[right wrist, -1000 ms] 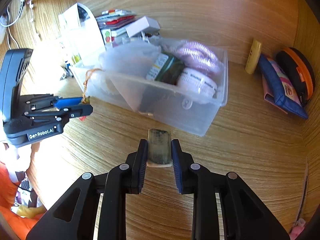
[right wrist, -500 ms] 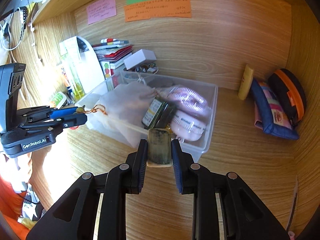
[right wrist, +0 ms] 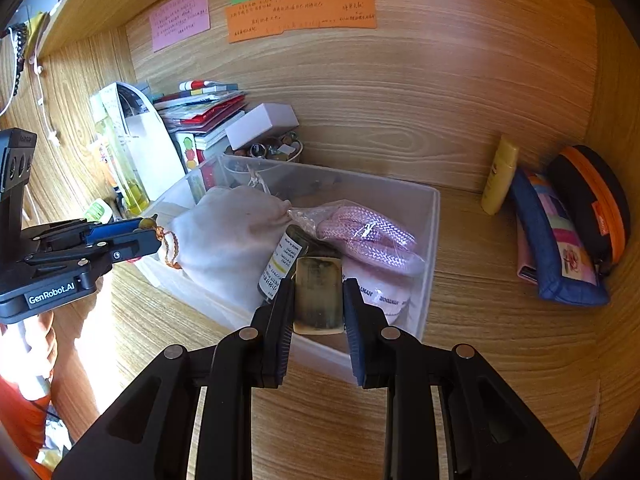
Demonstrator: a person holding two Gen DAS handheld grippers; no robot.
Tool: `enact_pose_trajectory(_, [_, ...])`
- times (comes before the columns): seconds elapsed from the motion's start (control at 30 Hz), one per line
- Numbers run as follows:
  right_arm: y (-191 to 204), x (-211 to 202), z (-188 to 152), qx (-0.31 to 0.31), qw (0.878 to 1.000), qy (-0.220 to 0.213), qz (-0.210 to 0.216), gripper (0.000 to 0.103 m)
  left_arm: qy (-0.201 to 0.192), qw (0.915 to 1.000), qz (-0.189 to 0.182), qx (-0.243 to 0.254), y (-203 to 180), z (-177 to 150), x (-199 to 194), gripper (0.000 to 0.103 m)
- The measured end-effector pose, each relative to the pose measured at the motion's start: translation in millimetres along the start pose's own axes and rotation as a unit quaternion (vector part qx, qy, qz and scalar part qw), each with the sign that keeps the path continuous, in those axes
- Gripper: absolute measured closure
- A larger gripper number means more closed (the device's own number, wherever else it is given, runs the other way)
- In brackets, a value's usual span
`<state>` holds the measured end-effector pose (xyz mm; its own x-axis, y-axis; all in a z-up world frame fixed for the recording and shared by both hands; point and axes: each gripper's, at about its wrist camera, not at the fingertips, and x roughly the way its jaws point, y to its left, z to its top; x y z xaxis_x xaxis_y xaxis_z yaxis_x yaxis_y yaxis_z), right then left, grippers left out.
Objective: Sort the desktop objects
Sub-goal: 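Lift the tassel into the box with the left gripper while the right gripper drops the tile inside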
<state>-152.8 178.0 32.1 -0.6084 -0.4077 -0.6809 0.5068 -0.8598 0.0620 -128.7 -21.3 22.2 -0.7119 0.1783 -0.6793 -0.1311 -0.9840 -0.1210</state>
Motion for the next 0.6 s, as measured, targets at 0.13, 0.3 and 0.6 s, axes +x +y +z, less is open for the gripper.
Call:
enact_pose_trajectory(0.13, [-2.2, 10.0, 1.4, 0.000, 1.000, 0.009, 0.001, 0.081, 0.002, 1.0000, -0.002, -0.002, 1.7, 1.1, 7.1, 0.075])
enact_pose_trajectory(0.3, [-7.1, 20.4, 0.2, 0.002, 1.000, 0.018, 0.006, 0.081, 0.006, 1.0000, -0.006, -0.005, 6.1, 1.3, 11.1, 0.075])
enact_pose_trajectory(0.6, [-4.9, 20.5, 0.5, 0.000, 1.000, 0.023, -0.001, 0.081, 0.003, 1.0000, 0.001, 0.004, 4.3, -0.4, 8.6, 0.072])
